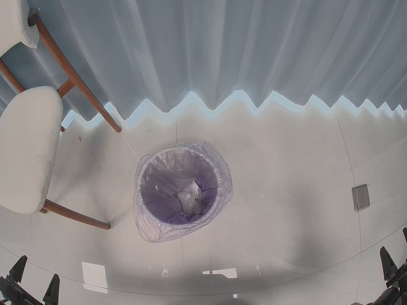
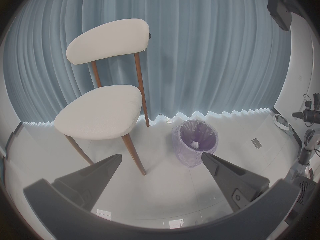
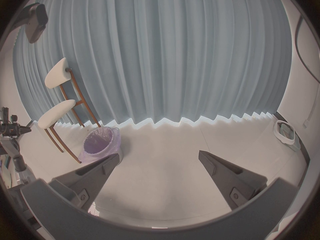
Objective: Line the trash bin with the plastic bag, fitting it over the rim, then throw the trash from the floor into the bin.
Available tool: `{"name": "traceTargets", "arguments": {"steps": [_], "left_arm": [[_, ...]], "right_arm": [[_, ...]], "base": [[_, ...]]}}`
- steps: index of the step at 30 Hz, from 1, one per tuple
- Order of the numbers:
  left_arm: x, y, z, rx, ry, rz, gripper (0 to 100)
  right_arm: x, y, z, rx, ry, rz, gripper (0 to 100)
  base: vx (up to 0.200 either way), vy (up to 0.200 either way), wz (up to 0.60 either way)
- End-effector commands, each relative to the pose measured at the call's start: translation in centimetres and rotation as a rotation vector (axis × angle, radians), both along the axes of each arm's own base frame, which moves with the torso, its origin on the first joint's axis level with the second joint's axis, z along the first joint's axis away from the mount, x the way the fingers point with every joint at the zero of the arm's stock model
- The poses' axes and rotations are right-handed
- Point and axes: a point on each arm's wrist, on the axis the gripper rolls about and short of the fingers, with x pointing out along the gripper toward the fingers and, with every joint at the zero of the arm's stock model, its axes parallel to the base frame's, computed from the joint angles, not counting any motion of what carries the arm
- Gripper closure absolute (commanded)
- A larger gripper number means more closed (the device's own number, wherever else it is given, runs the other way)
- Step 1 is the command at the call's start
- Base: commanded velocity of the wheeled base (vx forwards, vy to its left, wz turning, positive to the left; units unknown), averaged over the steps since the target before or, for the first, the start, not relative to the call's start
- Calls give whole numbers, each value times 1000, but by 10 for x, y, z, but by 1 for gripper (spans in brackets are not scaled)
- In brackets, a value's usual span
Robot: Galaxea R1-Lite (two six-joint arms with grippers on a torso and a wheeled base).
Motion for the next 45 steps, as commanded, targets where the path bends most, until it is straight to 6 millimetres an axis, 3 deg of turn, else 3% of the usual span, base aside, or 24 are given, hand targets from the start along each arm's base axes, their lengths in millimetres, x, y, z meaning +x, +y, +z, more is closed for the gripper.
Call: {"name": "traceTargets", "arguments": {"steps": [1, 45], "left_arm": [[0, 0, -5, 0, 1, 0, 0], [0, 0, -5, 12, 1, -5, 0]], "right_arm": [[-2, 0, -15, -2, -7, -12, 0], [-9, 2, -23, 47, -41, -4, 0]], "base": [[0, 0, 0], [0, 0, 0]]}}
